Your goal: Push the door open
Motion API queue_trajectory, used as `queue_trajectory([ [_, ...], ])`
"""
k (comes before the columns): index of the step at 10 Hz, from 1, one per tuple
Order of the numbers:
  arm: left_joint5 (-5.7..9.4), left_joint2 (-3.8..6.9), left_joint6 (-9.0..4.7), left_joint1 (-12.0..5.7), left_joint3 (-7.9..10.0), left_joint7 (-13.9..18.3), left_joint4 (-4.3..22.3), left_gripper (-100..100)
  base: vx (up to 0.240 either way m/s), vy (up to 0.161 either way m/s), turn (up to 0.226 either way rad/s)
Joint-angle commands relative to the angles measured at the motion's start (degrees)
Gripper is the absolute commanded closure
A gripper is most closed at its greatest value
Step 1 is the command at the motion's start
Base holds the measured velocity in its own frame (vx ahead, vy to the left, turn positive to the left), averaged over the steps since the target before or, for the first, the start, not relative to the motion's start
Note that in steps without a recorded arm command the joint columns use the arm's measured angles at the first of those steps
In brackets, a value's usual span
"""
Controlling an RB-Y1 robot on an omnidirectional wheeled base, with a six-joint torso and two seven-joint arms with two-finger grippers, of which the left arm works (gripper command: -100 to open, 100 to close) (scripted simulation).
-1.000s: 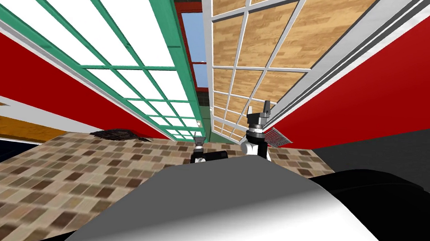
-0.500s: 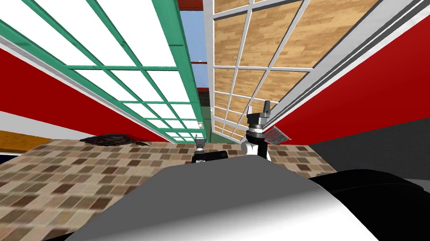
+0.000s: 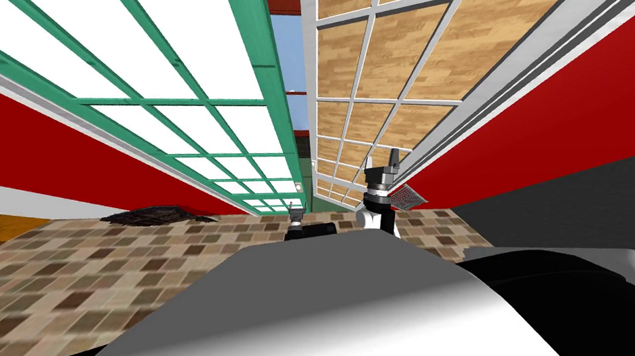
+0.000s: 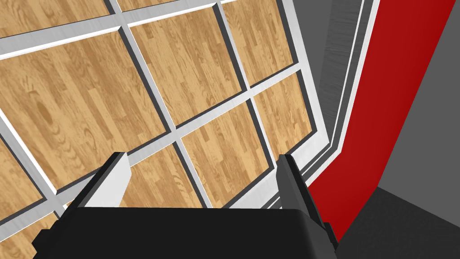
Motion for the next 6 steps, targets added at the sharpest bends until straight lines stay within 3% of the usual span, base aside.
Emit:
queue_trajectory([
  [1,0.74,-0.06,-0.68,-0.28,-0.75,1.1,1.7,-100,0.036,0.100,-0.059],
  [3,1.26,-0.06,-1.12,-0.47,-1.22,1.8,2.6,-100,0.024,0.075,-0.046],
  [4,1.20,-0.09,-0.99,-1.08,-0.68,1.4,2.1,-100,0.007,0.023,-0.005],
  [6,1.42,0.19,-1.88,-1.31,-0.52,2.3,3.1,-100,0.137,-0.022,-0.048],
])
